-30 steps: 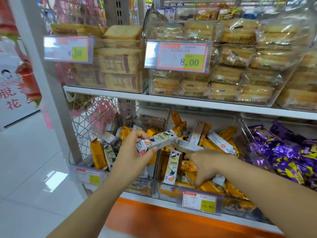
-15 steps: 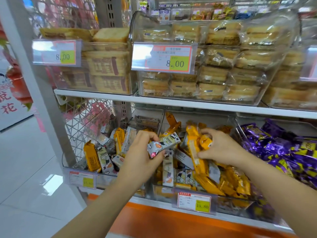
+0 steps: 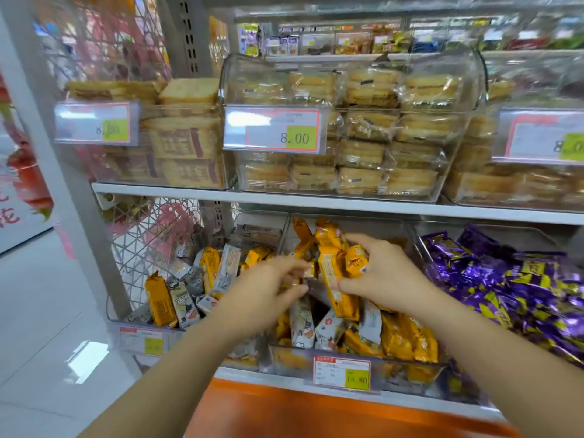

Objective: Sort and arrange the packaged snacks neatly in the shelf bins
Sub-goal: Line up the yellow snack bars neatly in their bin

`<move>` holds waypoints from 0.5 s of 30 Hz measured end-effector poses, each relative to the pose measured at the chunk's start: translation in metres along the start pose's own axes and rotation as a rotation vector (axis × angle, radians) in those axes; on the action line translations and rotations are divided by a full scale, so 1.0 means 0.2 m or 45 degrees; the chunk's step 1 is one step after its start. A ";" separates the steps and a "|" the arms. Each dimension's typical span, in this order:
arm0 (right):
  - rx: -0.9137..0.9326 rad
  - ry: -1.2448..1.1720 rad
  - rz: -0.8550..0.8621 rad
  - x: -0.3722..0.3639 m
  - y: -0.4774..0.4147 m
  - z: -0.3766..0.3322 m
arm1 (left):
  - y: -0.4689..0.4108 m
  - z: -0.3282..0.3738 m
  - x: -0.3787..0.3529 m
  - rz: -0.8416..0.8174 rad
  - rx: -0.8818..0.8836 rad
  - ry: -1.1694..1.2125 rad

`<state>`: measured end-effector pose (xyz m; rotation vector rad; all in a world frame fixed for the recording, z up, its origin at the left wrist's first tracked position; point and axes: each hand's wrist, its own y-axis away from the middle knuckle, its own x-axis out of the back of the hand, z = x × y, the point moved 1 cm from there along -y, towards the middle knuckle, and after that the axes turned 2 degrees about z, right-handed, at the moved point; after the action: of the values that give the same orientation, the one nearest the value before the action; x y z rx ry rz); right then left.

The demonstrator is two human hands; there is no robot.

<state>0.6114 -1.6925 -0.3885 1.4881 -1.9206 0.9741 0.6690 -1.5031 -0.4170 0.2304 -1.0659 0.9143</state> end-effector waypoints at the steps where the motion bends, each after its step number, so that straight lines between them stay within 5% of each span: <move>1: 0.037 0.010 -0.018 -0.03 0.00 -0.04 | 0.03 -0.03 0.03 0.052 0.024 0.095; 5: 0.286 0.072 0.002 -0.16 -0.02 -0.26 | 0.17 -0.15 0.13 0.192 0.115 0.289; 11: 0.676 0.582 -0.077 -0.42 -0.18 -0.54 | 0.33 -0.44 0.32 0.540 0.342 0.293; 15: 0.740 0.808 -0.146 -0.54 -0.36 -0.64 | 0.39 -0.61 0.35 0.635 0.508 0.327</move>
<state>0.7064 -1.5367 -0.3758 1.3155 -1.1354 1.7887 0.7028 -1.3482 -0.4393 0.1703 -0.7013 1.5646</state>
